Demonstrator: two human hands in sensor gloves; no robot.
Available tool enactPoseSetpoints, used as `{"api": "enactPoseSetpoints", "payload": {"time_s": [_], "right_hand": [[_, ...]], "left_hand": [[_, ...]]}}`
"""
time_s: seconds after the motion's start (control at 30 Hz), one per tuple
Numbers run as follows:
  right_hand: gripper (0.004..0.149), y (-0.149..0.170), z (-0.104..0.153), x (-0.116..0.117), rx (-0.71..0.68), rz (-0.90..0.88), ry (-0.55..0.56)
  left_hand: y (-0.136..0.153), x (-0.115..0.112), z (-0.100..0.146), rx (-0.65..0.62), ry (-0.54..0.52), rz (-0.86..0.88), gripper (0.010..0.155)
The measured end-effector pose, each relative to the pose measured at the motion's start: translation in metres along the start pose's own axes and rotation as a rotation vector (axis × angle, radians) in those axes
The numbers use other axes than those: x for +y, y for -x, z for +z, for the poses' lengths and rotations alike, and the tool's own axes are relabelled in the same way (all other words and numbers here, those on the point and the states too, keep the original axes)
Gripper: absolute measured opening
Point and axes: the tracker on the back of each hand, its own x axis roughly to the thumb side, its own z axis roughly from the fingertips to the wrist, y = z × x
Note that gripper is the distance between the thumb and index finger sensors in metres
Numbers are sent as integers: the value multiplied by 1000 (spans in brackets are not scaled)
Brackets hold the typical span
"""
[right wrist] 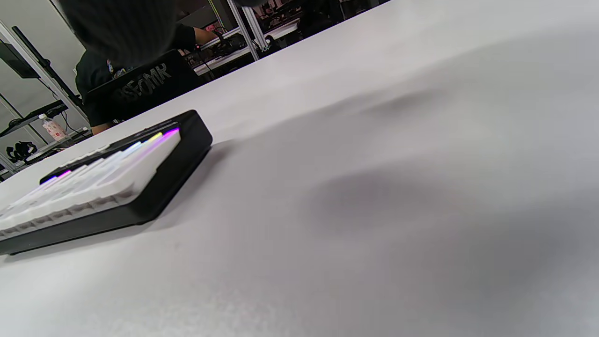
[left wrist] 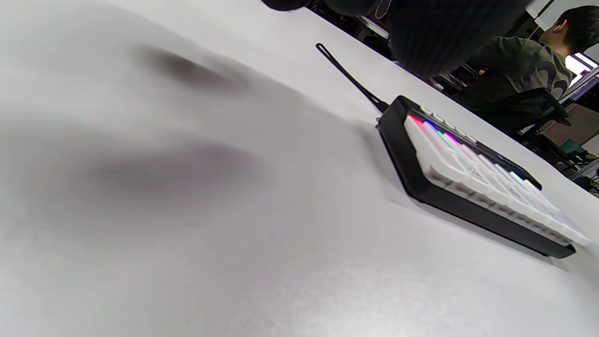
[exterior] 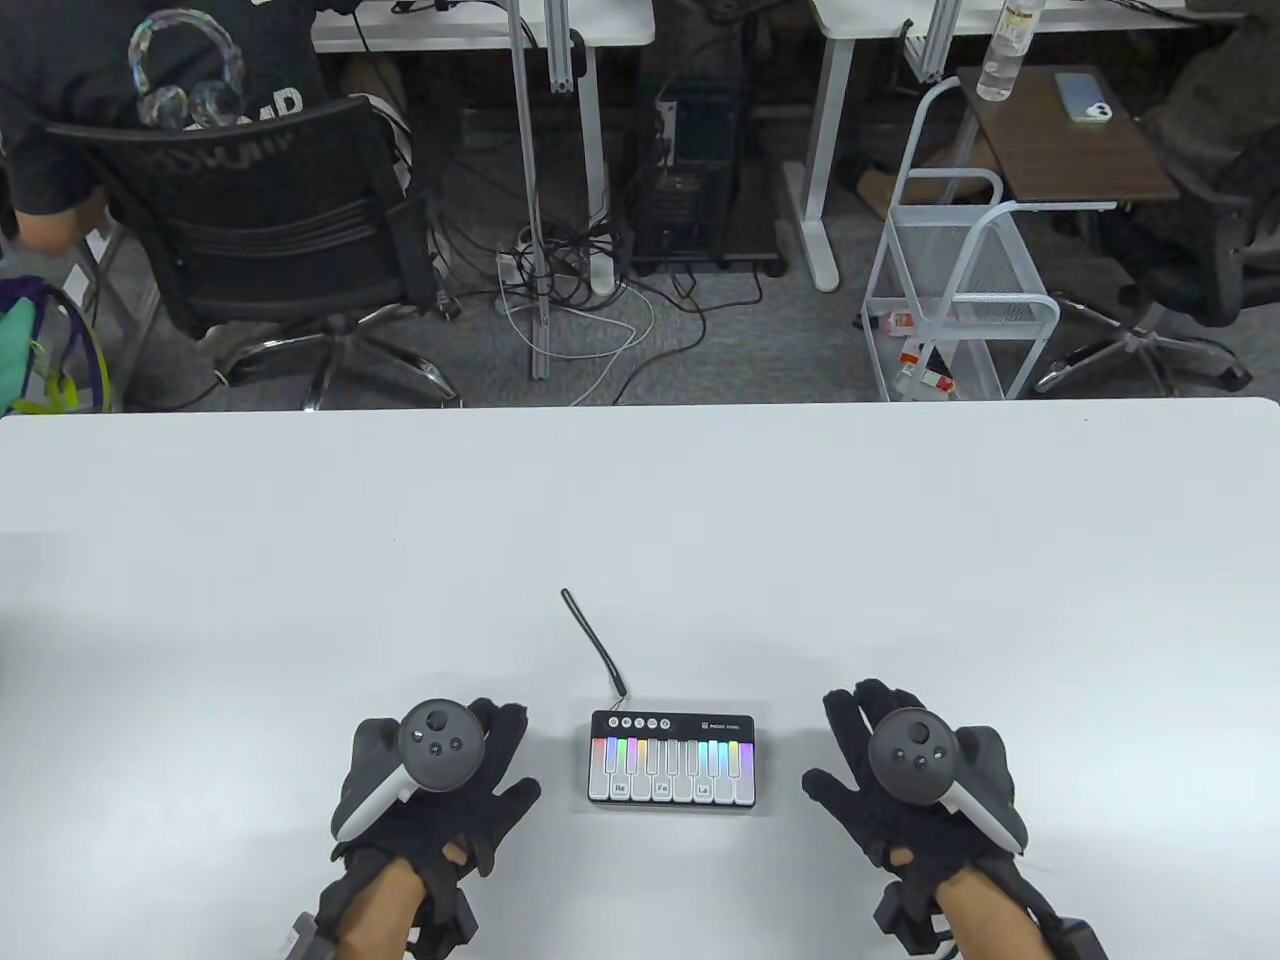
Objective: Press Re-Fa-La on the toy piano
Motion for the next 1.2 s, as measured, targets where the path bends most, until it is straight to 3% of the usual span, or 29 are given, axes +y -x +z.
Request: {"api": "enactPoseSetpoints", "payload": {"time_s": [1.2], "right_hand": [[80,8,-4,2,27,-32,-32]], "left_hand": [[-2,-2,0,1,20,-6,76]]}}
